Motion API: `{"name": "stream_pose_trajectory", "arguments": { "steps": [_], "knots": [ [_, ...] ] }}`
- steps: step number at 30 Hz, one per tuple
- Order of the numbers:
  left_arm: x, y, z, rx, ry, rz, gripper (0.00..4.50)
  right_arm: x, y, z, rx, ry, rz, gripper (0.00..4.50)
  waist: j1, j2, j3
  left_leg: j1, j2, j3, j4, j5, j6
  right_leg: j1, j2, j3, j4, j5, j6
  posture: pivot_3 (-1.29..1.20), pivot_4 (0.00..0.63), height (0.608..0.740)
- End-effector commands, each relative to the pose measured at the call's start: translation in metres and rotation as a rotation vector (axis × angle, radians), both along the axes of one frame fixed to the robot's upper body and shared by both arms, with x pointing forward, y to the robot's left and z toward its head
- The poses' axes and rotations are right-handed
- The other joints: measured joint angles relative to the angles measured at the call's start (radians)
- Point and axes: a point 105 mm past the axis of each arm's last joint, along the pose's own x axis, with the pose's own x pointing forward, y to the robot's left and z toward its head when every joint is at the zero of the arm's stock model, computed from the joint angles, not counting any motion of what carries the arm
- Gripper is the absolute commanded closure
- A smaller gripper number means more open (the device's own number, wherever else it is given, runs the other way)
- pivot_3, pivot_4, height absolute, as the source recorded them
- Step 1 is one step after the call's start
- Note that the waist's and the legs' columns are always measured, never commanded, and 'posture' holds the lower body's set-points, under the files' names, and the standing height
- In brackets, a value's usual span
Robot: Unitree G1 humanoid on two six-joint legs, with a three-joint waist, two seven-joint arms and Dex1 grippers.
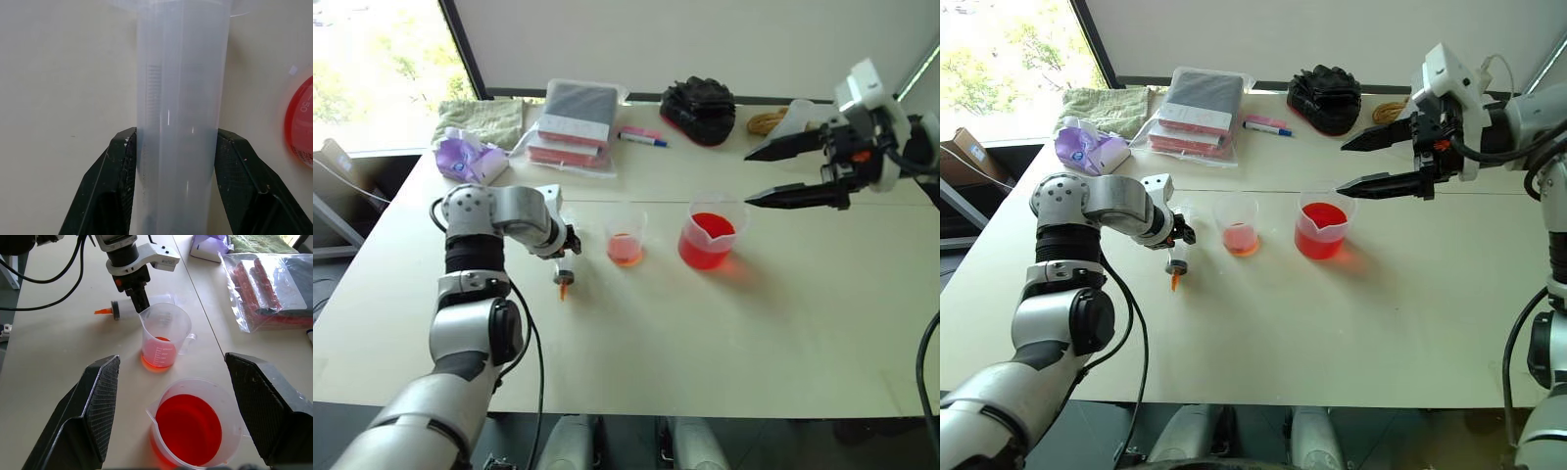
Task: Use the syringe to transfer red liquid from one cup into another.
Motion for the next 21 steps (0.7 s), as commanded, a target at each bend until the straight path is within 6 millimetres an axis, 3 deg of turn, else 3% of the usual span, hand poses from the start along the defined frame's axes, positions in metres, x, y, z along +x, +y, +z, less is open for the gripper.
{"name": "stream_pose_trajectory", "arguments": {
  "steps": [1, 10, 21],
  "knots": [
    [0.000, 0.003, 0.005, -0.005, -0.032, 0.016, 2.96, -0.003, 0.001, 0.014, -0.002, -0.063, 0.007, 0.92, 0.000, 0.000, 0.000, 0.000, 0.000, 0.000, 0.000, 0.000, 0.000, 0.000, 0.000, 0.000, 0.000, 0.000, 0.000, 0.00, 0.150, 0.740],
    [0.001, 0.004, 0.013, -0.054, -0.072, 0.050, 3.00, 0.000, 0.000, 0.015, 0.017, -0.061, -0.006, 0.92, 0.000, 0.000, 0.000, 0.000, 0.000, 0.000, 0.000, 0.000, 0.000, 0.000, 0.000, 0.000, 0.000, 0.000, 0.000, 0.00, 0.150, 0.740],
    [0.013, 0.033, 0.081, -0.036, -0.314, 0.025, 3.00, 0.003, 0.002, 0.004, 0.079, -0.029, -0.028, 0.92, 0.001, -0.001, 0.000, 0.001, 0.000, 0.000, 0.000, 0.001, -0.001, 0.001, 0.001, 0.000, 0.001, 0.000, 0.000, 0.00, 0.150, 0.740]
  ]
}}
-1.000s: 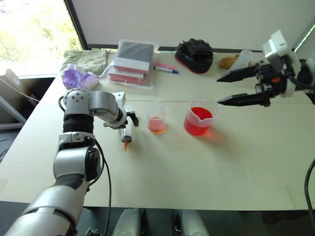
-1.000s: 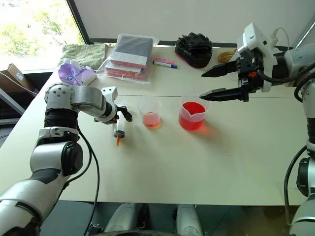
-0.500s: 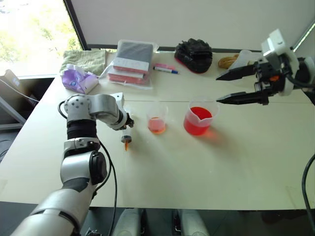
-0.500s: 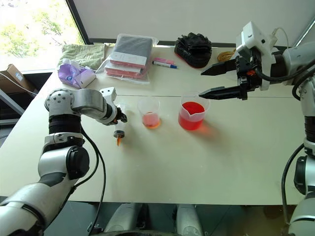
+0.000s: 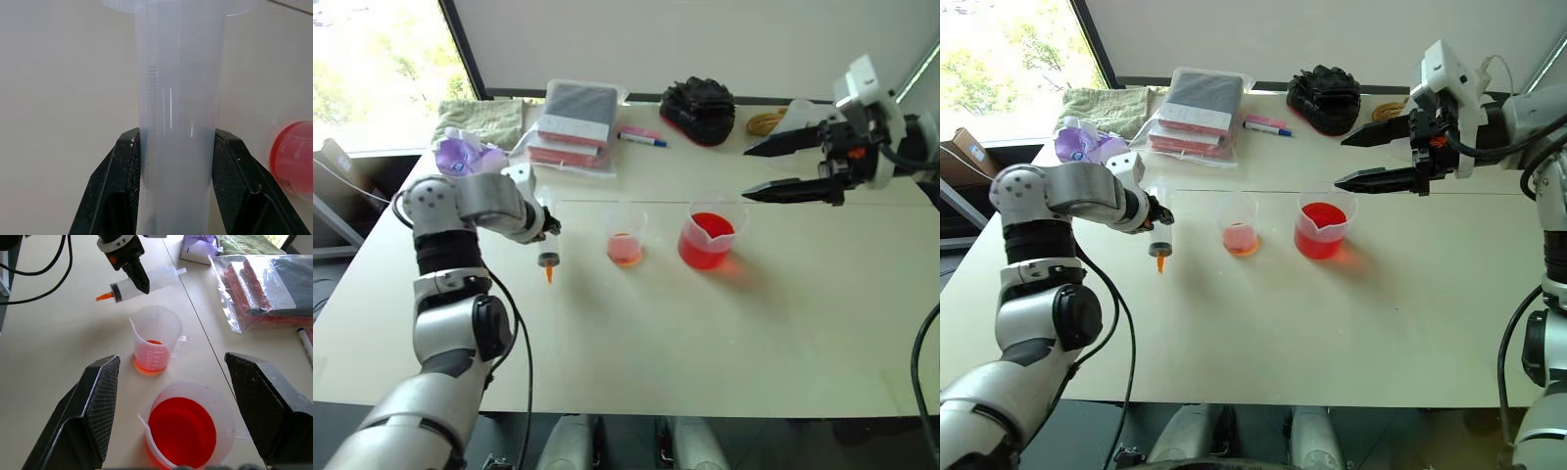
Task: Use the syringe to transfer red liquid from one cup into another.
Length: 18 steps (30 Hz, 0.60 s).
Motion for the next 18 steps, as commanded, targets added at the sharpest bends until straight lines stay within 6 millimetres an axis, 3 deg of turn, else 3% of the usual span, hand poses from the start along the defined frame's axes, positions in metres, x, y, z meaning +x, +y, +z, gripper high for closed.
{"name": "stream_pose_trajectory", "arguments": {
  "steps": [1, 6, 12, 13, 16, 18],
  "knots": [
    [0.005, 0.001, 0.037, 0.001, -0.130, -0.048, 3.00, -0.004, 0.000, 0.007, 0.035, -0.035, 0.000, 0.92, 0.001, 0.000, 0.000, 0.000, 0.000, 0.000, 0.000, 0.000, 0.000, 0.000, 0.000, 0.000, 0.000, 0.000, 0.000, 0.00, 0.150, 0.740],
    [0.013, -0.011, 0.099, -0.014, -0.392, -0.147, 3.00, -0.001, -0.005, 0.000, 0.055, -0.002, -0.038, 0.92, 0.000, 0.000, 0.000, 0.000, 0.000, 0.000, 0.000, 0.000, 0.000, 0.000, 0.001, -0.001, 0.000, 0.000, 0.000, 0.00, 0.150, 0.740],
    [0.026, -0.057, 0.155, -0.084, -0.686, -0.332, 3.00, -0.002, -0.008, 0.000, 0.115, 0.055, -0.074, 0.92, -0.001, 0.000, 0.000, 0.001, 0.000, 0.002, 0.000, 0.000, 0.000, 0.001, 0.001, -0.001, 0.000, 0.000, 0.000, 0.00, 0.150, 0.740],
    [0.024, -0.060, 0.158, -0.093, -0.701, -0.358, 3.00, -0.006, -0.006, 0.002, 0.121, 0.051, -0.073, 0.92, -0.001, 0.000, 0.000, 0.001, 0.000, 0.002, 0.000, 0.000, 0.000, 0.001, 0.002, -0.001, 0.000, 0.000, 0.000, 0.00, 0.150, 0.740],
    [0.012, -0.100, 0.187, -0.218, -0.922, -0.575, 3.00, -0.003, -0.006, 0.011, 0.166, 0.018, -0.091, 0.92, -0.002, 0.000, 0.000, 0.001, 0.001, 0.002, 0.000, 0.000, 0.000, 0.001, 0.002, 0.000, 0.000, 0.000, 0.000, 0.00, 0.150, 0.740],
    [0.003, -0.114, 0.194, -0.289, -0.982, -0.669, 3.00, -0.003, -0.007, 0.015, 0.200, 0.015, -0.110, 0.92, -0.002, 0.000, 0.000, 0.001, 0.001, 0.002, 0.000, 0.000, 0.000, 0.001, 0.002, 0.000, -0.001, 0.000, 0.000, 0.00, 0.150, 0.740]
  ]
}}
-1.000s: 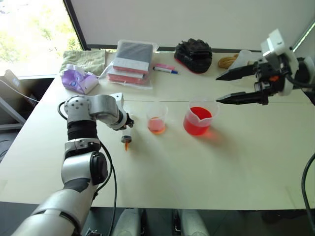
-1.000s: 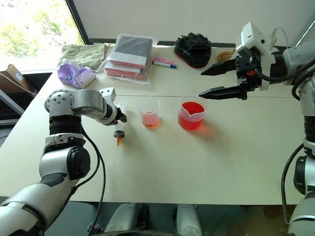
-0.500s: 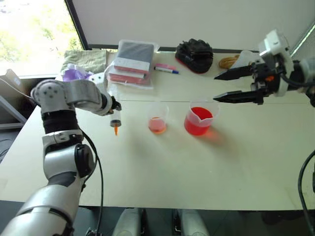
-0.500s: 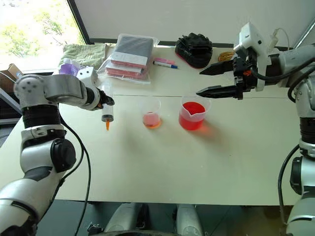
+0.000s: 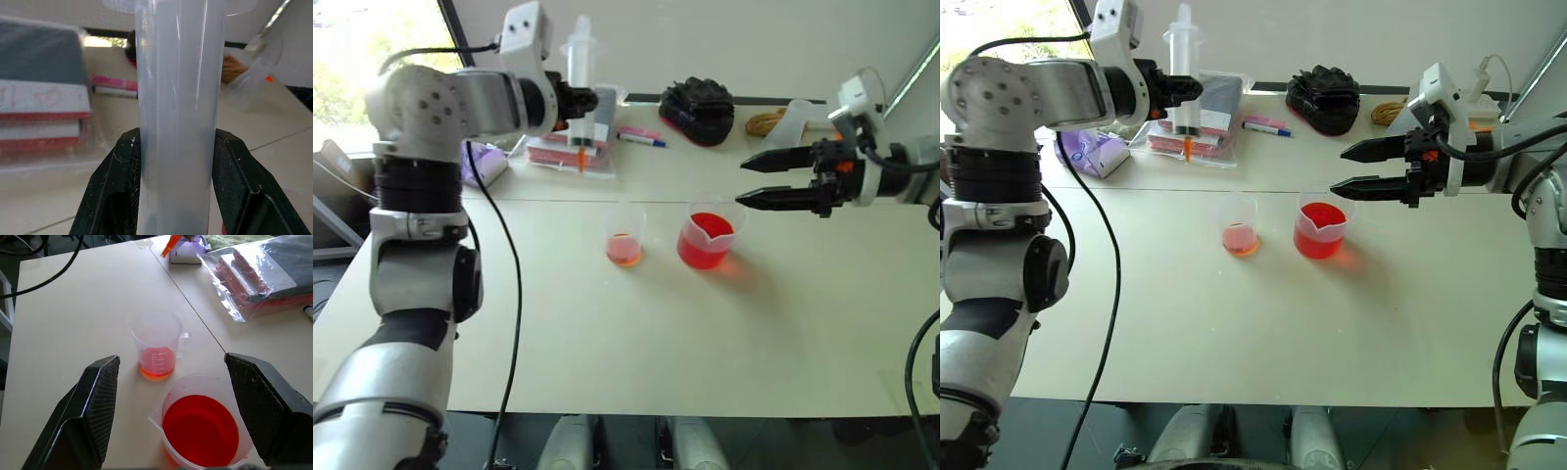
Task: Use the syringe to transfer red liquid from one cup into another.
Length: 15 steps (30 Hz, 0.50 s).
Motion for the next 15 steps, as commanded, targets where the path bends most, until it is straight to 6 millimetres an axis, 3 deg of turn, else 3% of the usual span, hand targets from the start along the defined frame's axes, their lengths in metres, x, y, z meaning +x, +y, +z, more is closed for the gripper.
{"name": "stream_pose_trajectory", "arguments": {
  "steps": [1, 6, 9, 13, 15],
  "knots": [
    [-0.029, -0.028, 0.042, -0.099, -0.241, -0.230, 3.00, -0.005, 0.001, 0.022, 0.080, -0.066, -0.016, 0.92, -0.001, 0.000, 0.000, 0.000, 0.000, 0.000, 0.000, 0.000, 0.000, 0.000, 0.000, 0.001, 0.000, 0.000, 0.000, 0.00, 0.150, 0.740],
    [-0.060, -0.059, 0.050, -0.185, -0.386, -0.484, 3.00, -0.009, 0.004, 0.022, 0.144, -0.054, -0.054, 0.92, 0.000, 0.000, 0.000, 0.000, 0.001, 0.000, 0.000, 0.000, 0.001, 0.000, 0.000, 0.002, 0.000, 0.000, 0.000, 0.00, 0.150, 0.740],
    [-0.072, -0.074, 0.042, -0.193, -0.408, -0.623, 3.00, -0.014, 0.003, 0.028, 0.186, -0.047, -0.067, 0.92, 0.000, 0.000, 0.000, 0.000, 0.001, 0.000, 0.000, -0.001, 0.002, 0.000, 0.000, 0.002, 0.000, 0.000, 0.000, 0.00, 0.150, 0.740],
    [-0.070, -0.084, 0.015, -0.169, -0.420, -0.711, 3.00, -0.014, -0.004, 0.037, 0.232, -0.070, -0.130, 0.92, 0.001, 0.000, 0.000, 0.000, 0.000, 0.000, 0.000, -0.002, 0.006, 0.000, 0.000, 0.002, 0.000, 0.000, 0.000, 0.00, 0.150, 0.740],
    [-0.068, -0.092, -0.012, -0.106, -0.472, -0.745, 3.00, -0.016, -0.007, 0.037, 0.246, -0.070, -0.154, 0.92, 0.001, 0.000, 0.000, 0.000, 0.000, 0.001, 0.000, -0.004, 0.012, 0.000, 0.000, 0.002, 0.000, 0.000, 0.000, 0.00, 0.150, 0.740]
  ]
}}
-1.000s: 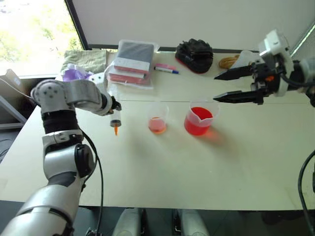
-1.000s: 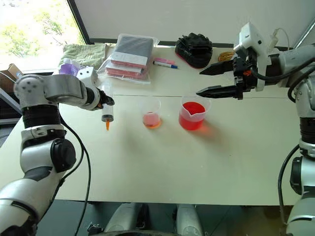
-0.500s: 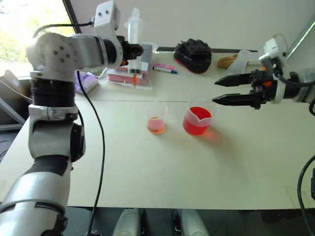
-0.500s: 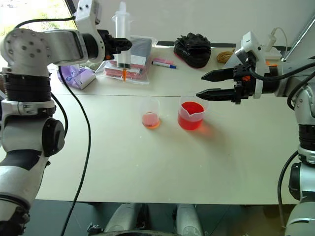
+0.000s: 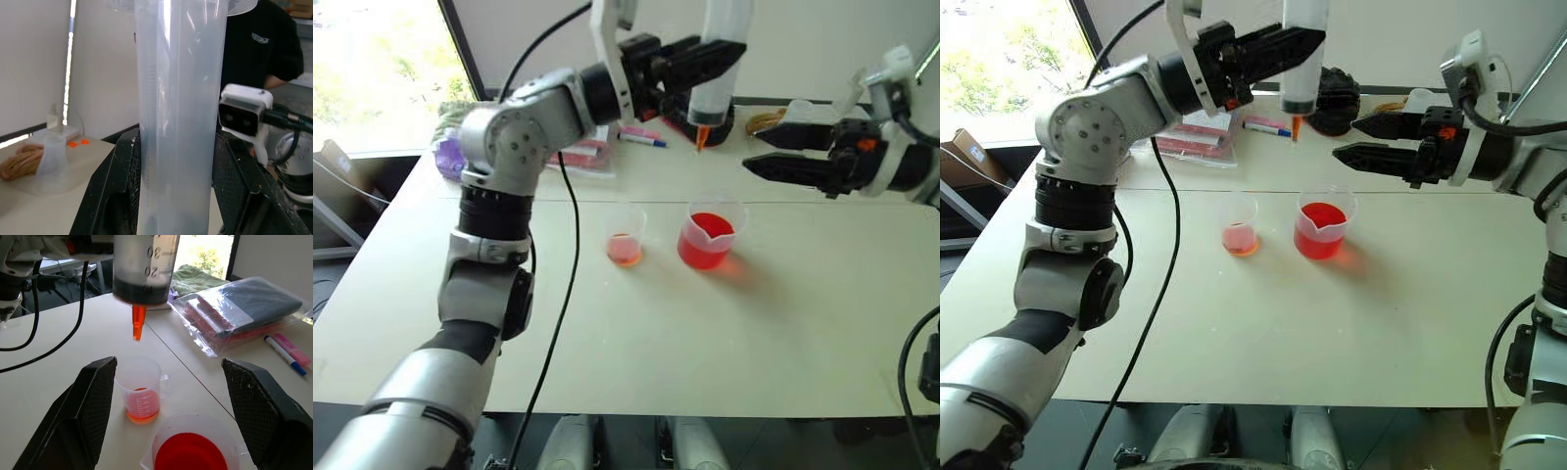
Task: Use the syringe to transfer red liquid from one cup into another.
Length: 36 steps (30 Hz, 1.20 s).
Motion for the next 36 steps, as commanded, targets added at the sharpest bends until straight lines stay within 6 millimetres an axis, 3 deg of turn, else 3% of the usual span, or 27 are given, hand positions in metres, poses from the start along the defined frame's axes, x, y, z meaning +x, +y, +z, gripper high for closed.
{"name": "stream_pose_trajectory", "arguments": {
  "steps": [1, 6, 13, 16, 27, 36],
  "knots": [
    [-0.003, -0.012, -0.028, 0.032, -0.147, -0.047, 3.00, -0.011, -0.006, 0.013, 0.027, -0.056, -0.034, 0.92, 0.000, 0.001, 0.000, 0.000, 0.000, 0.000, 0.000, 0.000, 0.001, 0.000, 0.000, 0.000, 0.000, 0.000, 0.000, 0.00, 0.150, 0.740],
    [0.007, -0.032, -0.064, 0.014, -0.192, -0.036, 3.00, -0.018, -0.014, 0.009, 0.040, -0.054, -0.085, 0.92, 0.003, 0.000, 0.000, -0.001, 0.000, 0.000, 0.001, -0.002, 0.005, 0.000, -0.001, 0.000, -0.001, 0.000, 0.000, 0.00, 0.150, 0.740],
    [0.016, -0.051, -0.068, -0.078, -0.246, 0.024, 3.00, -0.030, -0.018, 0.007, 0.046, -0.058, -0.121, 0.92, 0.000, 0.000, 0.000, -0.001, 0.000, 0.000, 0.001, -0.003, 0.007, 0.000, -0.001, 0.000, -0.001, 0.000, 0.000, 0.00, 0.150, 0.740],
    [0.021, -0.058, -0.080, -0.053, -0.278, 0.060, 3.00, -0.035, -0.018, 0.005, 0.046, -0.059, -0.134, 0.92, 0.001, 0.000, 0.000, -0.001, 0.000, 0.000, 0.001, -0.003, 0.007, 0.000, -0.001, 0.000, -0.001, 0.000, 0.000, 0.00, 0.150, 0.740],
    [0.034, -0.064, -0.112, -0.011, -0.220, 0.132, 3.00, -0.037, -0.012, 0.016, 0.084, -0.106, -0.153, 0.92, 0.001, 0.000, 0.000, -0.001, 0.000, 0.000, 0.001, -0.003, 0.008, 0.000, -0.001, 0.000, -0.001, 0.000, 0.000, 0.00, 0.150, 0.740],
    [0.031, -0.067, -0.129, 0.007, -0.185, 0.121, 3.00, -0.021, -0.005, 0.013, 0.104, -0.111, -0.235, 0.92, 0.001, 0.000, 0.000, -0.002, 0.000, 0.000, 0.001, -0.003, 0.008, 0.000, -0.001, 0.000, -0.001, 0.000, 0.000, 0.00, 0.150, 0.740]
  ]
}}
